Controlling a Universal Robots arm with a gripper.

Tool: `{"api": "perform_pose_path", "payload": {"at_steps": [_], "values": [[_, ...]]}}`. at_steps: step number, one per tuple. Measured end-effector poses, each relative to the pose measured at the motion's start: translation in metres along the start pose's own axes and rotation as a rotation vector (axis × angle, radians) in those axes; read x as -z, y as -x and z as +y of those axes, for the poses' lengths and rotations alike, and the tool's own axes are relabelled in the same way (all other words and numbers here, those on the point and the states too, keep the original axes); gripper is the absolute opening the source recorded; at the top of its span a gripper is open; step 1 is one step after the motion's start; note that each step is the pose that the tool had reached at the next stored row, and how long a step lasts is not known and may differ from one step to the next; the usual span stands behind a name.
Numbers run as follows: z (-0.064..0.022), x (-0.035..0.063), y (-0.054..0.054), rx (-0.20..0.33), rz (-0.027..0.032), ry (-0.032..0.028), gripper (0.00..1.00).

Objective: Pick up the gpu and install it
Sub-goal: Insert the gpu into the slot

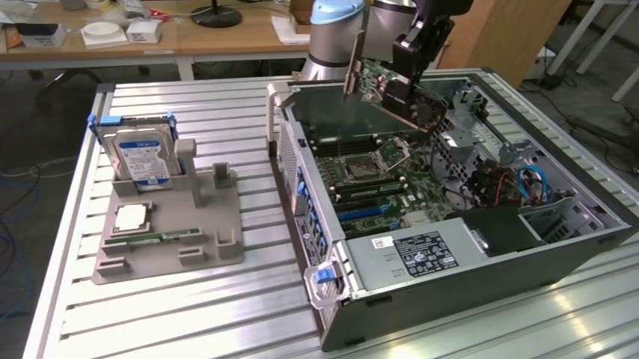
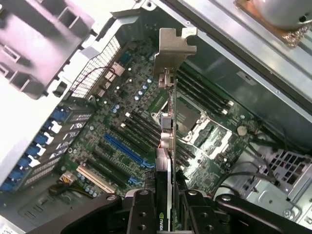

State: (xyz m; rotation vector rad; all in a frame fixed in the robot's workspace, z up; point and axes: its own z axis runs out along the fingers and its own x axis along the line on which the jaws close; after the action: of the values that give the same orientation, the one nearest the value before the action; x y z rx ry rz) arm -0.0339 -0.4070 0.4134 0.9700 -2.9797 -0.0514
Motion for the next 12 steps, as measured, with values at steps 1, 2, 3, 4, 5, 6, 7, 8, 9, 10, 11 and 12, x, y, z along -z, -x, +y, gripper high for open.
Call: {"api": "perform_pose_path", "payload": {"at_steps": [1,2,3,4,5,6,7,8,9,10,11,12], "values": [[0.0,-0.0009,0.0,0.014,0.0001,-0.0001,0.27],[-0.0001,-0.0016,0.0,0.027,0.0001,-0.0005,0.27],[-0.0001,-0.0023,0.0001,0.041,0.0,-0.001,0.27],[-0.0002,-0.0029,0.0001,0.053,-0.0002,-0.0014,0.27],[-0.0002,-0.0035,0.0001,0.066,-0.0003,-0.0018,0.27],[-0.0002,-0.0042,0.0,0.08,-0.0007,-0.0022,0.27],[-0.0003,-0.0061,0.0,0.102,-0.0009,-0.0028,0.27],[-0.0003,-0.0069,0.0,0.116,-0.0007,-0.0031,0.27],[-0.0004,-0.0078,0.0,0.133,-0.0004,-0.0033,0.27],[-0.0004,-0.0086,0.0,0.151,-0.0002,-0.0034,0.27],[-0.0004,-0.0093,0.0,0.168,-0.0002,-0.0038,0.27],[-0.0004,-0.01,0.0,0.185,-0.0002,-0.0043,0.27]]}}
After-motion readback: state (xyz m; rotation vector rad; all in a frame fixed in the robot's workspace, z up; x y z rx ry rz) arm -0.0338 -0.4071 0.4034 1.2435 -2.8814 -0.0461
